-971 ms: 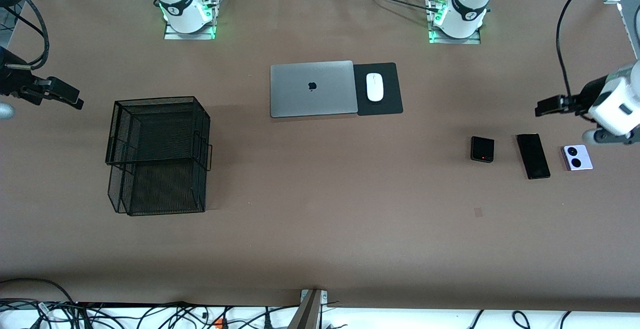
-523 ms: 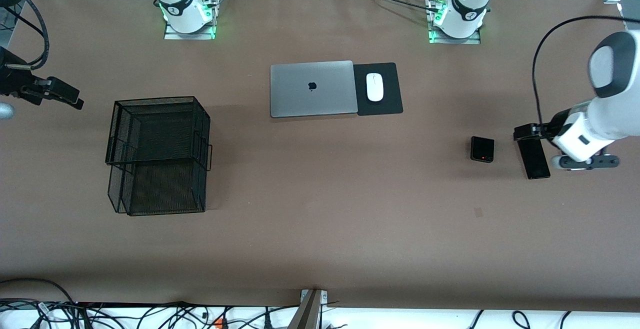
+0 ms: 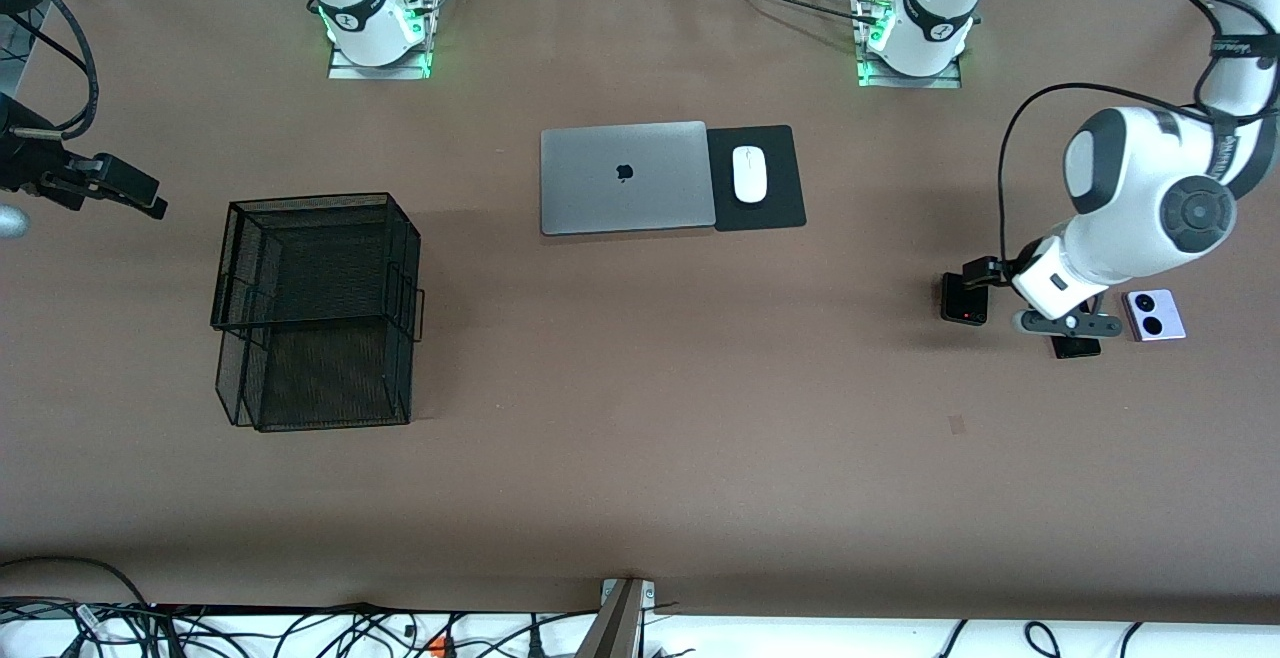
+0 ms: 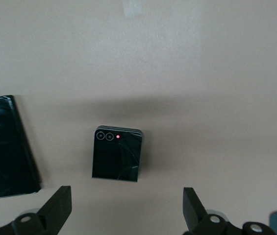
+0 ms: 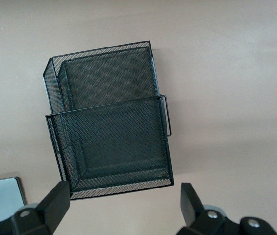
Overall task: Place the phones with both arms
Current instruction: 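Lower the left gripper and grasp the small black flip phone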
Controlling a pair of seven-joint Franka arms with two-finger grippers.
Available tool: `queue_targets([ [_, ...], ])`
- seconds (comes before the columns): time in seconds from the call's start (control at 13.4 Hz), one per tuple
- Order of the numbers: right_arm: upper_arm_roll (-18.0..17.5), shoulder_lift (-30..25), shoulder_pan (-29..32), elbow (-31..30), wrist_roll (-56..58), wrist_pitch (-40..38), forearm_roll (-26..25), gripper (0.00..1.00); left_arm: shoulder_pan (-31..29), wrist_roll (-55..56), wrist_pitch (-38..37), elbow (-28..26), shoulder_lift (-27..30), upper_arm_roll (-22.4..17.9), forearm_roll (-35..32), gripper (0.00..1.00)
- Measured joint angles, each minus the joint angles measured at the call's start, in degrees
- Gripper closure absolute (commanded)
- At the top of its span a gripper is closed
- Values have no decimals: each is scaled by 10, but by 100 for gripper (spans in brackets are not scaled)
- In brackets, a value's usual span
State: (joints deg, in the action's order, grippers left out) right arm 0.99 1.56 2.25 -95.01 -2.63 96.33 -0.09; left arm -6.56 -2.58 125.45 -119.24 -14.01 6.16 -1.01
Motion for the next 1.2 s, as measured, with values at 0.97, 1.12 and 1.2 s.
queue_targets([
  [0.97,0,0,0,0,0,0,0,0,-36,-67,201,-93,-93,-2,-1,0],
  [1.12,0,0,0,0,0,0,0,0,-36,-67,201,-93,-94,-2,-1,0],
  [1.2,0,0,0,0,0,0,0,0,-36,-67,202,-93,-95,-2,-1,0],
])
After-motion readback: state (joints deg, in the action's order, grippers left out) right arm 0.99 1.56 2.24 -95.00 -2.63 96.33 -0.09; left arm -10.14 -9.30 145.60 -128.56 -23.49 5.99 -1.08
